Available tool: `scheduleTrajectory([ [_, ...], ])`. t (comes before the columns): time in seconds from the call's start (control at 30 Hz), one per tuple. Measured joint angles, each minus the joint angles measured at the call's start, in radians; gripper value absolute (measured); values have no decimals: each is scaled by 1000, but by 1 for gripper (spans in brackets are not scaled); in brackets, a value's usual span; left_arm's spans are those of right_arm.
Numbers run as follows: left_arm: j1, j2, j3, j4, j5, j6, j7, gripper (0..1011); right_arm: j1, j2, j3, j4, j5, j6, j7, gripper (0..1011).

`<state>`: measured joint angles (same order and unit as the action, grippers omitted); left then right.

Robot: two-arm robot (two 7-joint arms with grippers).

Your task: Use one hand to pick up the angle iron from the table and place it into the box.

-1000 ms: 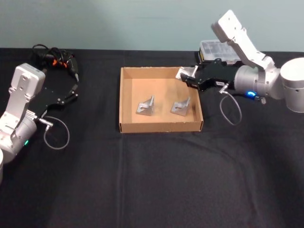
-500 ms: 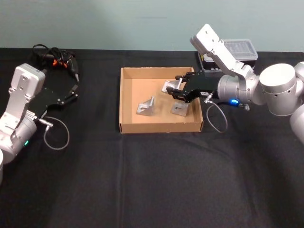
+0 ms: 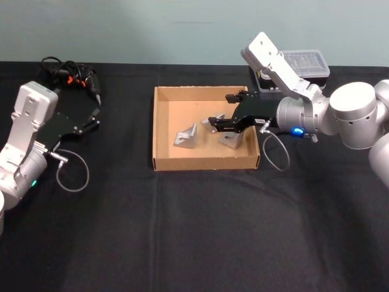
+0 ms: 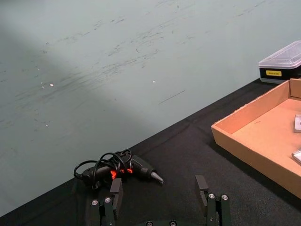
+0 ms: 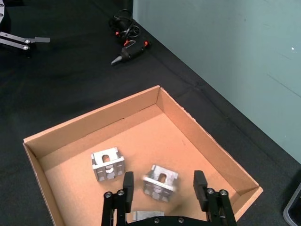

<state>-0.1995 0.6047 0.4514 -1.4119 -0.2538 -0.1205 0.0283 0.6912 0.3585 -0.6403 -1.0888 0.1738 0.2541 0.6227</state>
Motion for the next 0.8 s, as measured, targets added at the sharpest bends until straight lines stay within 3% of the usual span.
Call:
scheduleTrajectory([
  [0.03,0,0,0,0,0,0,0,1000,-2,1,2,-4,-1,2,0,820],
  [0.27,0,0,0,0,0,0,0,1000,-18,7,14,-36,-2,9,-3,995],
  [0.53,0,0,0,0,0,0,0,1000,-59,23,52,-106,11,20,-41,1004],
  [0.73,0,0,0,0,0,0,0,1000,-133,55,121,-219,41,28,-110,1004],
  [0.8,0,0,0,0,0,0,0,1000,-174,70,159,-272,53,26,-151,1004],
])
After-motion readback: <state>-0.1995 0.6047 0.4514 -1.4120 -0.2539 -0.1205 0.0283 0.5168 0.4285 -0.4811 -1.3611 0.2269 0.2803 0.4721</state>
